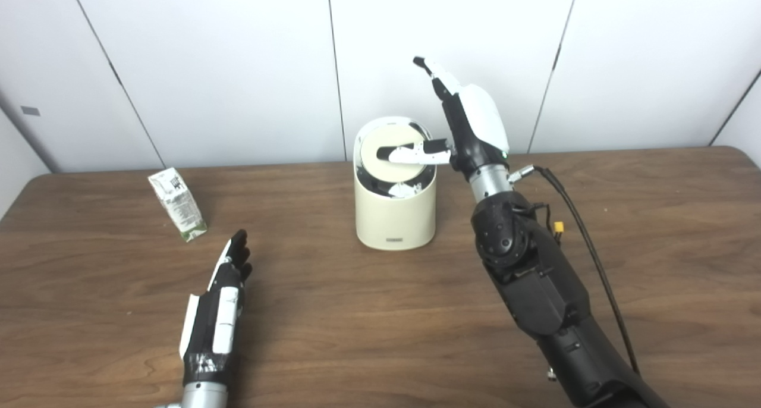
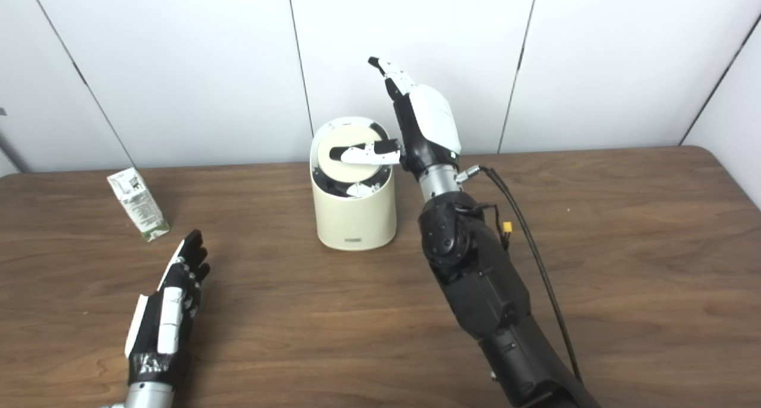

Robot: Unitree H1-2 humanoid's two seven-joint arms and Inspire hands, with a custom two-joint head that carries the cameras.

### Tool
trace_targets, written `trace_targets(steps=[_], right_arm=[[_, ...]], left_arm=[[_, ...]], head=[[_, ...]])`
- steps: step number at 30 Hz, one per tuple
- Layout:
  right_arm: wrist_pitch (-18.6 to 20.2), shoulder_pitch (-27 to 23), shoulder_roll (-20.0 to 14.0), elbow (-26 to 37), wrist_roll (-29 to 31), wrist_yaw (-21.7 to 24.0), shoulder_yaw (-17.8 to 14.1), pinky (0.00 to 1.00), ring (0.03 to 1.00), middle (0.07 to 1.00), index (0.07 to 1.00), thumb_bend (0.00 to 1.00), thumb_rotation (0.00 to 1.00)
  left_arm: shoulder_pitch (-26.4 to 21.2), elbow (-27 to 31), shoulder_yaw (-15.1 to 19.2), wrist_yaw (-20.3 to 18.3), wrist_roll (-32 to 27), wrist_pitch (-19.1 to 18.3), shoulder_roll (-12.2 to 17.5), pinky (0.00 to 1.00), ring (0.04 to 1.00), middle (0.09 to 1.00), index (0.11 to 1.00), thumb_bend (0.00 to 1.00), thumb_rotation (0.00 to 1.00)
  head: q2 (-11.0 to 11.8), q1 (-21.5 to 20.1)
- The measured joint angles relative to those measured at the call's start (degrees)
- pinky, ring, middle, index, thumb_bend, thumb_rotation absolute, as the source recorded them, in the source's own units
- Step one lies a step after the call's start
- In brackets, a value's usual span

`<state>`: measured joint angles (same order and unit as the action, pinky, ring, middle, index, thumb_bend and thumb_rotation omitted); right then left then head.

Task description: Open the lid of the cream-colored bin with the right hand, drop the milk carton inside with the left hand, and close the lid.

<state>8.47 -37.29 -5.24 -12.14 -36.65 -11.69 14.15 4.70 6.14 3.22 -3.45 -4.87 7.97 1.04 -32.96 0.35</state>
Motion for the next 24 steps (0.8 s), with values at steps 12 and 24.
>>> trace_targets(steps=[12,24], right_arm=[[-0.3,0.0,-2.0,-0.2,-2.1,0.8,1.5,0.99,0.984,0.967,0.921,0.95,0.34],[-0.1,0.8,-3.7,-0.2,-3.2,1.7,1.6,0.97,0.978,0.954,0.915,0.94,0.38]], left_arm=[[0.0,0.0,0.0,0.1,-0.1,0.0,0.0,1.0,1.0,1.0,1.0,0.65,0.93],[0.0,0.0,0.3,-0.1,-1.7,-0.1,0.2,1.0,1.0,1.0,1.0,0.65,0.93]], head=[[-0.3,-1.1],[-0.6,-3.0]])
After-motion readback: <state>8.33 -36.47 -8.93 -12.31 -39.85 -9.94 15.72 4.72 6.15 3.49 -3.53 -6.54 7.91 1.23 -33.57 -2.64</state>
